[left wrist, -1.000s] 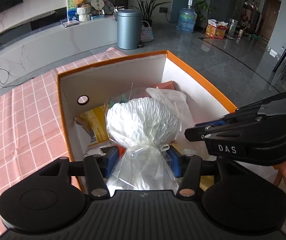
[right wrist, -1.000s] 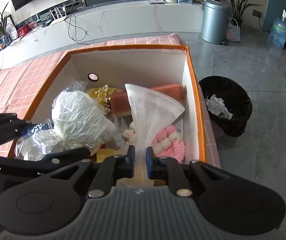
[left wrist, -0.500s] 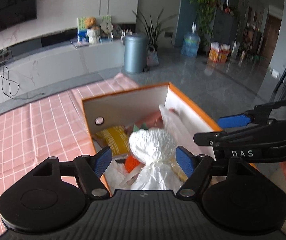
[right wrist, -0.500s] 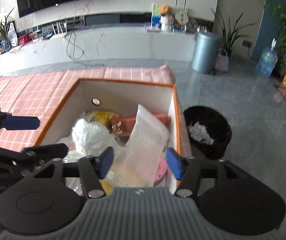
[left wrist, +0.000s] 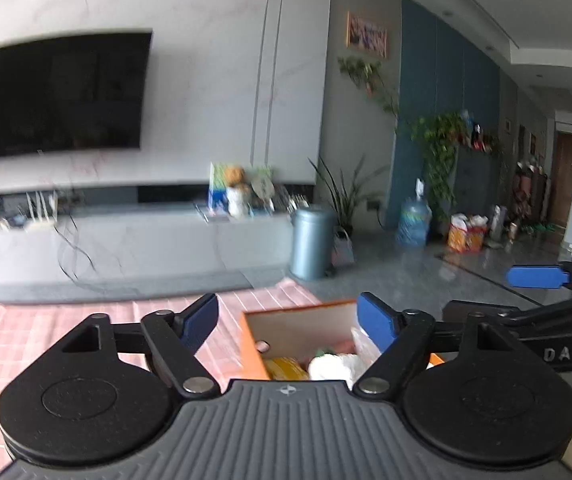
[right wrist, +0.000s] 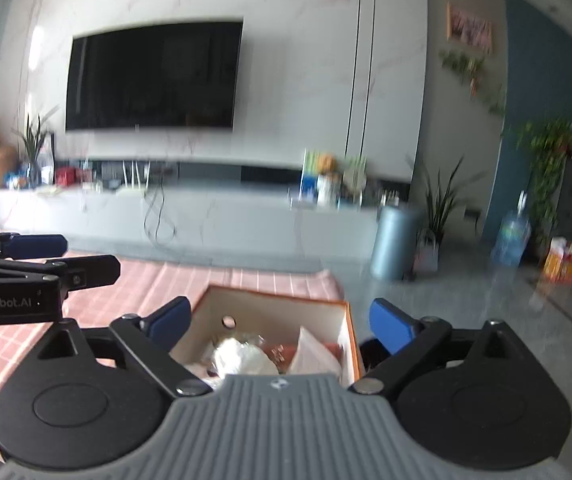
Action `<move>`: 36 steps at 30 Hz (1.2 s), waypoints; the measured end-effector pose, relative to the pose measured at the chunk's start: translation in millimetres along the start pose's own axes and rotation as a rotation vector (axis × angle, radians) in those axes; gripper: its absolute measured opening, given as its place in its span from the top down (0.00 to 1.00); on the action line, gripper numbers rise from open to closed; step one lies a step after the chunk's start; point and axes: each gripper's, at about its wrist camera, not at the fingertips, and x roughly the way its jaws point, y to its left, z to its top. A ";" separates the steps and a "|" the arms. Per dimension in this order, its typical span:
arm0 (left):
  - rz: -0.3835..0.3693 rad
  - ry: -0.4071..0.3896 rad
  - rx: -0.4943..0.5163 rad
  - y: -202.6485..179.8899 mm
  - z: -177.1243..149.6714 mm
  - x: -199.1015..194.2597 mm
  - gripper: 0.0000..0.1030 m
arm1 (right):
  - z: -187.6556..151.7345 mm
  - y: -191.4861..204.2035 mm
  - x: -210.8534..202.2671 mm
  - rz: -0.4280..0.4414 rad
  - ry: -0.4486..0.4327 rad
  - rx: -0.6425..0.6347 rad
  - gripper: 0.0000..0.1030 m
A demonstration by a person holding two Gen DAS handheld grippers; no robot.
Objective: Organize soft objects
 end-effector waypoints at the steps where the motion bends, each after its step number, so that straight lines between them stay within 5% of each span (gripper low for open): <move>1: 0.016 -0.022 0.028 -1.2 -3.2 -7.1 0.06 | -3.9 4.6 -5.8 -0.006 -0.018 0.002 0.07; 5: 0.164 -0.050 0.162 -10.1 -18.3 -21.8 0.05 | -22.7 21.0 -24.2 0.003 -0.066 0.038 0.05; 9: 0.281 -0.094 0.180 -18.3 -35.1 -35.0 0.05 | -39.1 39.5 -37.8 -0.015 -0.106 0.025 0.03; 20: 0.216 0.001 0.001 3.3 -74.4 -44.3 0.00 | -74.9 62.7 -35.8 -0.059 -0.032 0.077 0.03; 26: 0.323 0.029 0.075 0.1 -101.3 -44.4 0.00 | -97.7 69.7 -29.6 -0.077 -0.012 0.085 0.03; 36: 0.324 0.142 -0.026 16.3 -121.9 -41.7 0.00 | -122.9 86.6 -11.6 -0.051 0.081 0.010 0.03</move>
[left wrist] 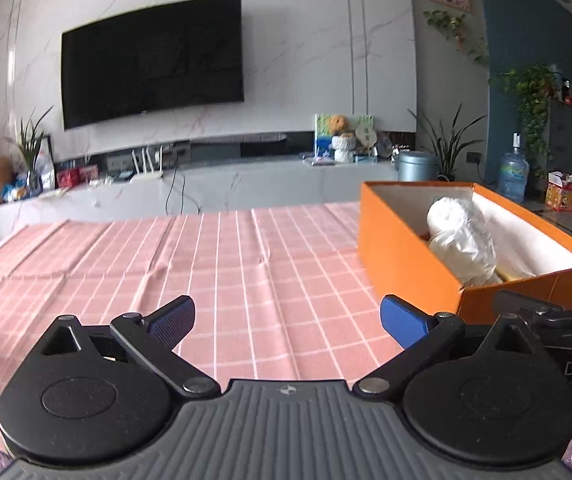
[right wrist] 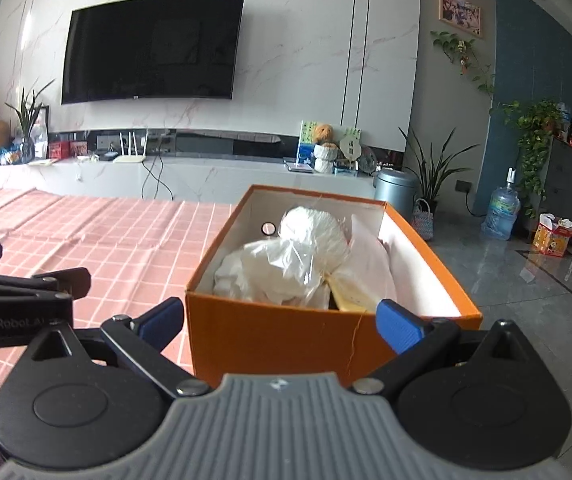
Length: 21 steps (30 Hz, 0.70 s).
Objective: Organize soft objects
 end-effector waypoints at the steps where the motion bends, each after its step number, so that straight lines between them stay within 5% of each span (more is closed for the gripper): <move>1: 0.005 0.008 -0.003 0.5 -2.4 -0.5 0.00 | 0.2 -0.8 1.0 0.001 0.002 0.004 0.03; 21: 0.018 0.063 0.018 0.0 -11.3 -3.8 0.00 | 1.0 -13.4 1.8 -0.017 0.035 0.085 0.03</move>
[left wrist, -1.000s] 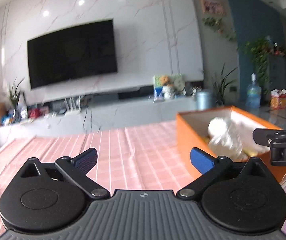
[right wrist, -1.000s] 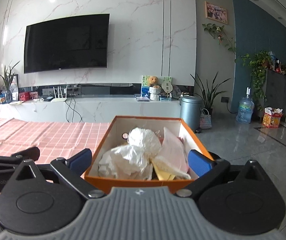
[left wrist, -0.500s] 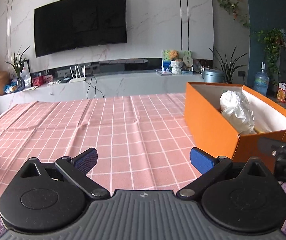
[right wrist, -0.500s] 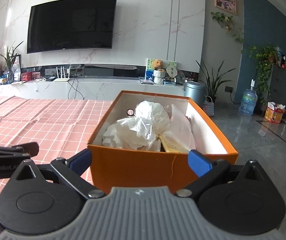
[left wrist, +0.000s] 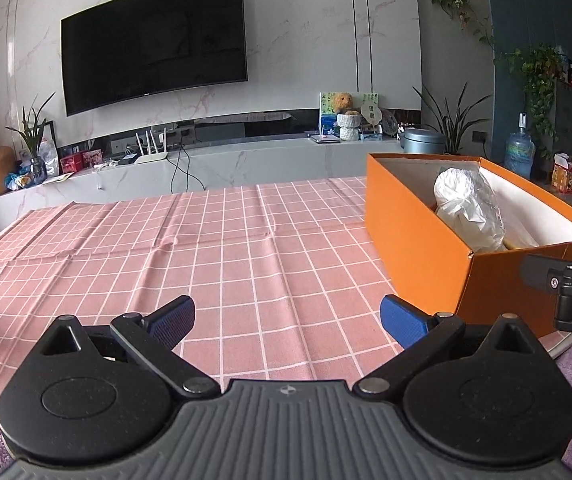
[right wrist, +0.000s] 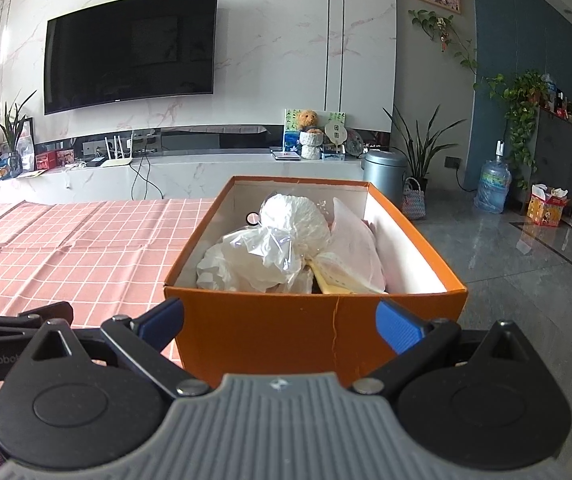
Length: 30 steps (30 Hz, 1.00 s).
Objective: Organize soft objects
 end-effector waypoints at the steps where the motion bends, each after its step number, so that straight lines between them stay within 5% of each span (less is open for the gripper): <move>1: 0.001 -0.001 0.000 0.0 0.0 0.1 0.00 | 0.0 -0.2 -0.2 0.000 0.000 0.002 0.03; 30: 0.005 0.010 -0.014 0.8 -0.4 -2.2 0.00 | -0.6 -1.9 1.0 -0.001 0.008 0.005 0.03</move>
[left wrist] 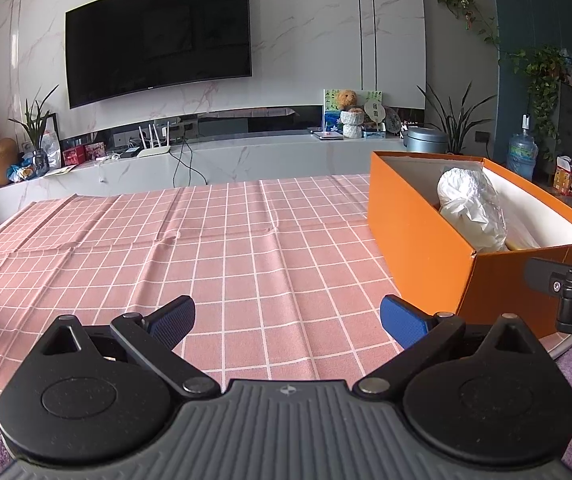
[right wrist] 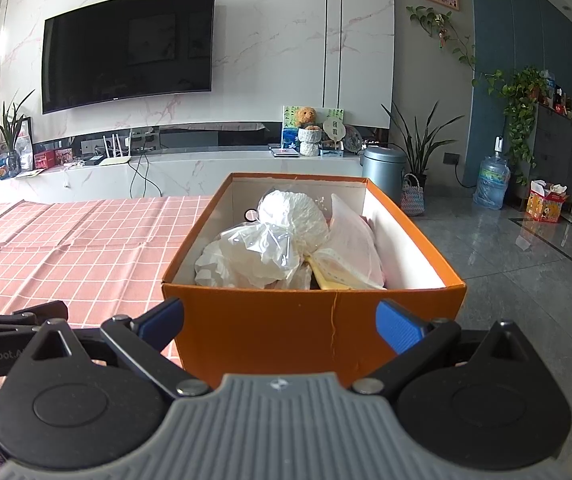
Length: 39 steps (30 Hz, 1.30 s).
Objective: Organize soft objects
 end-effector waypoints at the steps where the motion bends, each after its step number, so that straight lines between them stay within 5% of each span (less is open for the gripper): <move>1: -0.001 0.000 0.000 -0.1 -0.1 0.1 0.00 | 0.0 0.0 0.0 0.000 0.000 0.000 0.03; 39: -0.003 0.004 -0.006 -2.9 -0.6 -4.0 0.00 | -0.4 -1.3 0.7 0.000 -0.001 0.001 0.03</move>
